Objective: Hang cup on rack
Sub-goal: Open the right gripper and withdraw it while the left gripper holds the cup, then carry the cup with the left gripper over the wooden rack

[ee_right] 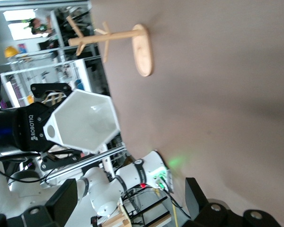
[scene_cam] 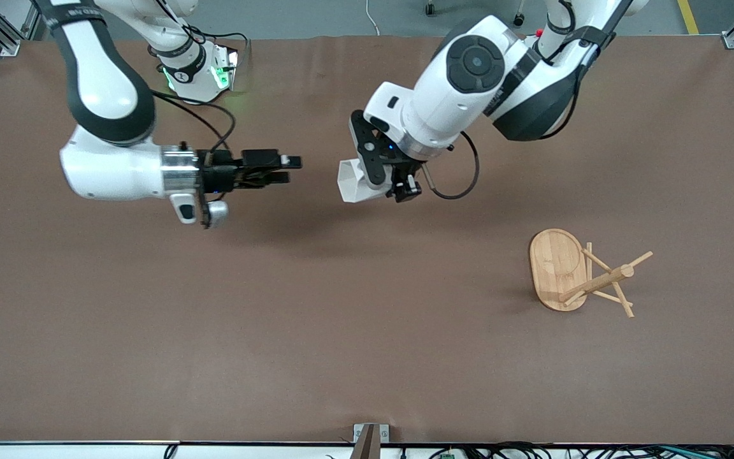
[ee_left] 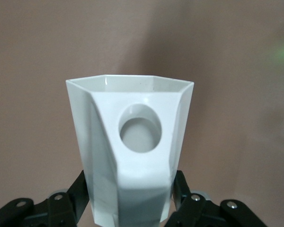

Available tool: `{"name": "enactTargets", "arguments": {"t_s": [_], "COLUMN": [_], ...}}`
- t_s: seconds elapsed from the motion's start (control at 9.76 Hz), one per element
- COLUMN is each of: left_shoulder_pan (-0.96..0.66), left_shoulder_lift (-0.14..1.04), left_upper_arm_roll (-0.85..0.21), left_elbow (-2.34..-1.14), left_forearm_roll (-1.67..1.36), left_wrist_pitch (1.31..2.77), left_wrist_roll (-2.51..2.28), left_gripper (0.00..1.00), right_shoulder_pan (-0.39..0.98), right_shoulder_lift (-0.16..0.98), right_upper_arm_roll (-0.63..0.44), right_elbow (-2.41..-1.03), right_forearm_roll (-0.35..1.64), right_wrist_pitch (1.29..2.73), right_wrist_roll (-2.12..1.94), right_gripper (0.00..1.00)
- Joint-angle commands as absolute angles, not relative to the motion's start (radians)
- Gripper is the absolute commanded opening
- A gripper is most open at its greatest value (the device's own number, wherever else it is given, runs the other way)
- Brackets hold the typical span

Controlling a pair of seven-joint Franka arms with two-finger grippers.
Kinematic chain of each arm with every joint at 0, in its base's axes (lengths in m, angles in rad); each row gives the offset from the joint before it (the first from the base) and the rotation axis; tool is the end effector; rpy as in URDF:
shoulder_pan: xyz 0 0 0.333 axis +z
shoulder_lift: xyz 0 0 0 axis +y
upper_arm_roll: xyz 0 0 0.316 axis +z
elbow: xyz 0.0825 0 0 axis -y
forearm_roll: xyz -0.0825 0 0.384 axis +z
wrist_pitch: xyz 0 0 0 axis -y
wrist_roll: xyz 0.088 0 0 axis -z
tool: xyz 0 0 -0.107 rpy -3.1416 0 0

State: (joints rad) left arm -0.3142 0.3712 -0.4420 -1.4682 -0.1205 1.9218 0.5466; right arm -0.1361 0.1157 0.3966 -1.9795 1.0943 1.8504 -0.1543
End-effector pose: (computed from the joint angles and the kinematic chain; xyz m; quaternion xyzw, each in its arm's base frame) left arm 0.5149 -0.4371 0.4979 0.8074 -0.5716 0.0434 0.1396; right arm 0.5364 0.2091 0.4363 -0.8602 0.0235 0.1307 0.4924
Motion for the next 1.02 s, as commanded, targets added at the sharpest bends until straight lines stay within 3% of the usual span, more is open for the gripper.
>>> {"name": "enactTargets", "arguments": {"t_s": [0.0,0.41,0.61,0.92], "left_shoulder_pan": [-0.29,-0.22,-0.218,-0.149], "left_shoulder_lift": [0.367,0.364,0.365,0.367], "left_upper_arm_roll": [-0.434,-0.433,-0.426,-0.425], "left_elbow": [-1.502,-1.5,-1.486,-1.46], "left_forearm_roll": [-0.121,-0.12,-0.057,-0.051], "left_wrist_pitch": [1.91,1.901,1.901,1.901], "left_wrist_roll": [0.496,0.372,0.24,0.124], "left_gripper": [0.21,0.21,0.2,0.2], "right_shoulder_pan": [-0.14,-0.138,-0.137,-0.12], "right_shoulder_lift": [0.014,-0.017,-0.024,-0.018], "right_upper_arm_roll": [0.257,0.02,-0.011,-0.014], "right_elbow": [-1.988,-1.87,-1.745,-1.548], "right_forearm_roll": [0.842,0.28,0.09,-0.009], "right_wrist_pitch": [1.78,1.726,1.626,1.574], "right_wrist_roll": [-0.031,-0.02,-0.02,-0.003], "right_gripper": [1.0,1.0,1.0,1.0]}}
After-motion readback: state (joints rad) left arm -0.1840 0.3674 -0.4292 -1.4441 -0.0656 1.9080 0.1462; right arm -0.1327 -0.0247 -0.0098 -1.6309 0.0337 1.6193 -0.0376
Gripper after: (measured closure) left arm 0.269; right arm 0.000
